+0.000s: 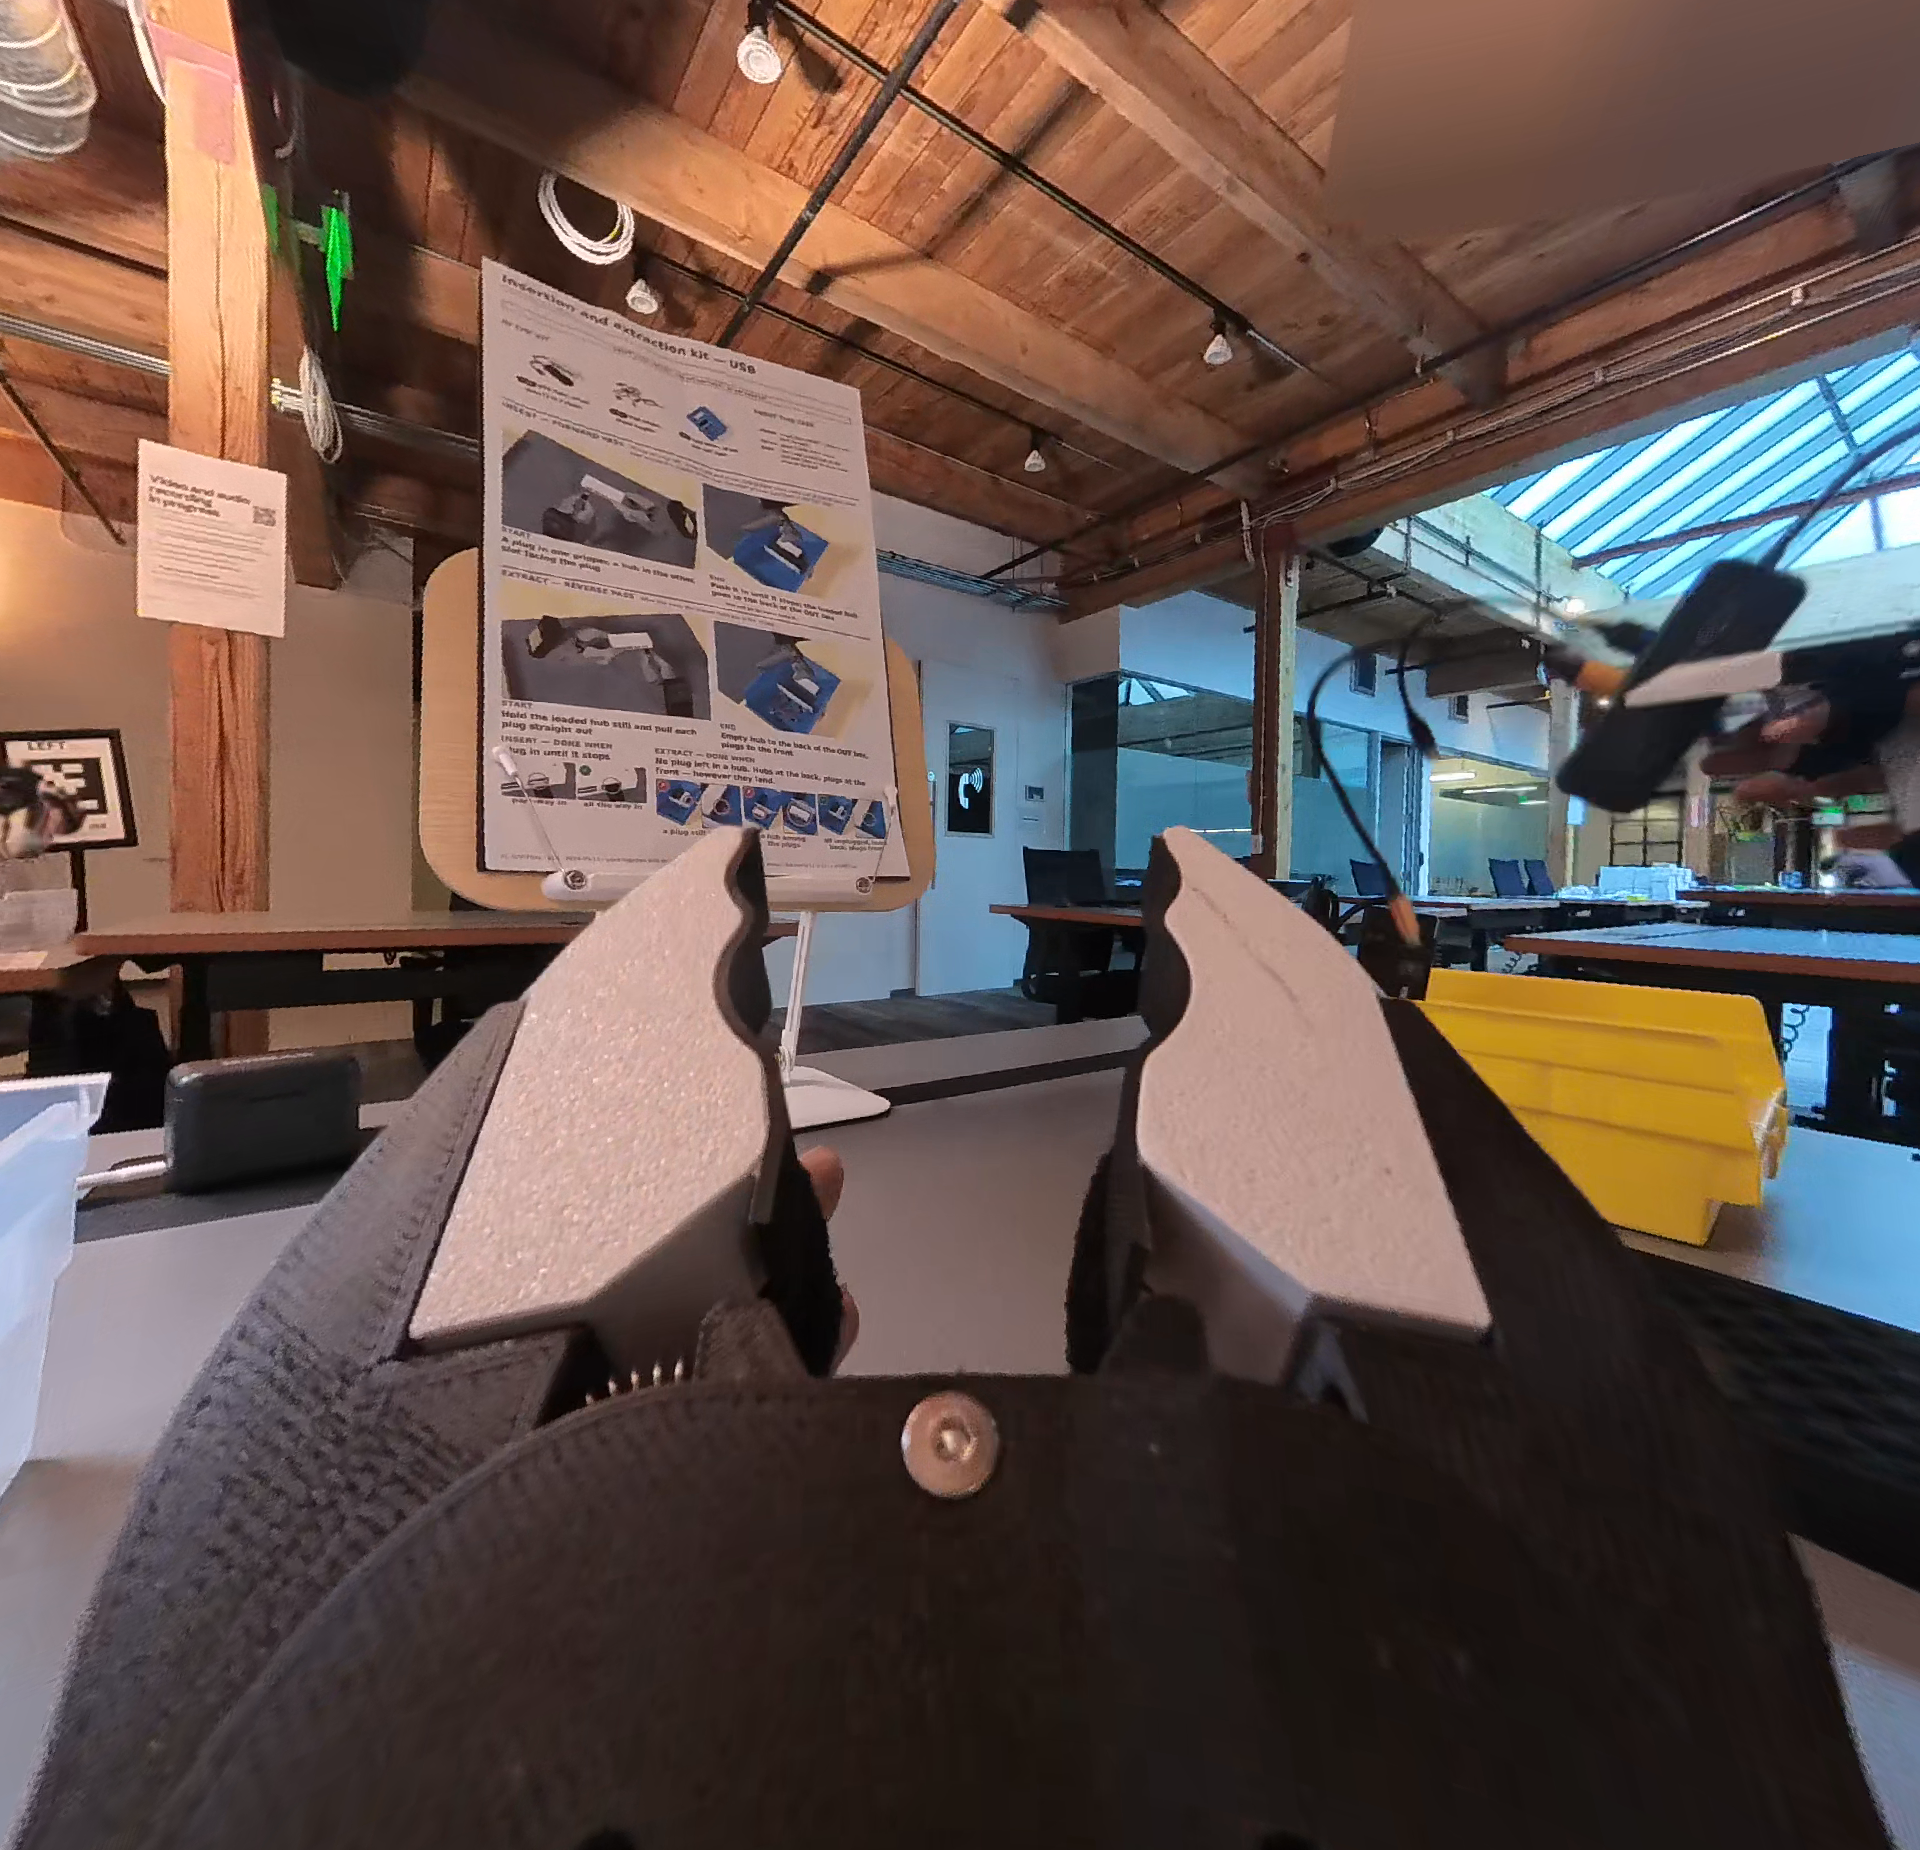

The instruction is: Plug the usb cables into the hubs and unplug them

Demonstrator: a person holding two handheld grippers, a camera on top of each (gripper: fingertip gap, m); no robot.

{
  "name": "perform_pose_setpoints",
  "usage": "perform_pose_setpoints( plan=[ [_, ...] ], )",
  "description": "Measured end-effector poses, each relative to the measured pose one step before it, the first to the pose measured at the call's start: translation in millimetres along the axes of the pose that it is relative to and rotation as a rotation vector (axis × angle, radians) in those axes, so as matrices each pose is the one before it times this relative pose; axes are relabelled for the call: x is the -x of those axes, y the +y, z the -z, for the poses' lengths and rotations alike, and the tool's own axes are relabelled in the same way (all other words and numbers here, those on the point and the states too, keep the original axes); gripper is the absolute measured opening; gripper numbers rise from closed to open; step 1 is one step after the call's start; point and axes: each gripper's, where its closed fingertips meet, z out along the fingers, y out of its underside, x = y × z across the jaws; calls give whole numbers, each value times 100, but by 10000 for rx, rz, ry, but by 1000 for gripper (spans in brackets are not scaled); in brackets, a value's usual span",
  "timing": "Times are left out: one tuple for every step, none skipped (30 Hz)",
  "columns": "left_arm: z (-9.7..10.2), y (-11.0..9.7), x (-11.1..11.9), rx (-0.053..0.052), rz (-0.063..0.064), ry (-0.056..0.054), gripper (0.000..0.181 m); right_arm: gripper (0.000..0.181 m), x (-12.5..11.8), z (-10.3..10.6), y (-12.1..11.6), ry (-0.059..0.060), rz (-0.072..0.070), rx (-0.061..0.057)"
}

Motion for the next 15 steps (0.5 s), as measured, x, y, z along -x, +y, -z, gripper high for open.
perform_pose_setpoints(
  plan=[
    [-11, 132, 104, 60, 105, -31, 69, 12, -517, -208, 1340, -136, 75, 969],
    [-12, 147, 171, 70, 153, -59, 69, 12, -481, -456, 1365, -155, 75, 921],
    [6, 134, 156, 59, 172, -52, 69, 12, -491, -702, 1238, -158, 108, 793],
    [16, 18, 113, -2, 162, -16, 69, 12, -457, -896, 983, -185, 37, 602],
    [25, -74, 92, -59, 123, -16, 69, 12, -271, -1009, 745, -341, -76, 448],
    [29, -83, 74, -65, 73, -22, 69, 12, 18, -1051, 668, -570, -147, 394],
    [16, -32, 59, -28, 38, -10, 69, 12, -5, -1073, 672, -615, -186, 413],
    [-11, 23, 18, 11, 8, -2, 69, 12, -418, -1063, 681, -362, -196, 416],
    [-11, 54, 18, 32, -28, -15, 69, 12, -709, -1050, 670, -156, -180, 415],
    [-8, 73, -10, 36, -46, 1, 69, 12, -539, -990, 688, -256, -190, 430],
    [-17, 72, -35, 40, -32, 17, 69, 12, -217, -860, 543, -450, -217, 356],
    [-13, 78, -48, 39, -6, 24, 69, 12, -95, -738, 310, -498, -224, 207],
    [-14, 77, -34, 40, 15, 23, 69, 12, -41, -651, 239, -466, -209, 155],
    [-17, 72, -8, 37, 23, 10, 69, 12, -75, -638, 387, -398, -195, 260],
    [-13, 64, 0, 27, 25, 9, 69, 12, -285, -663, 628, -221, -182, 427]
  ],
)
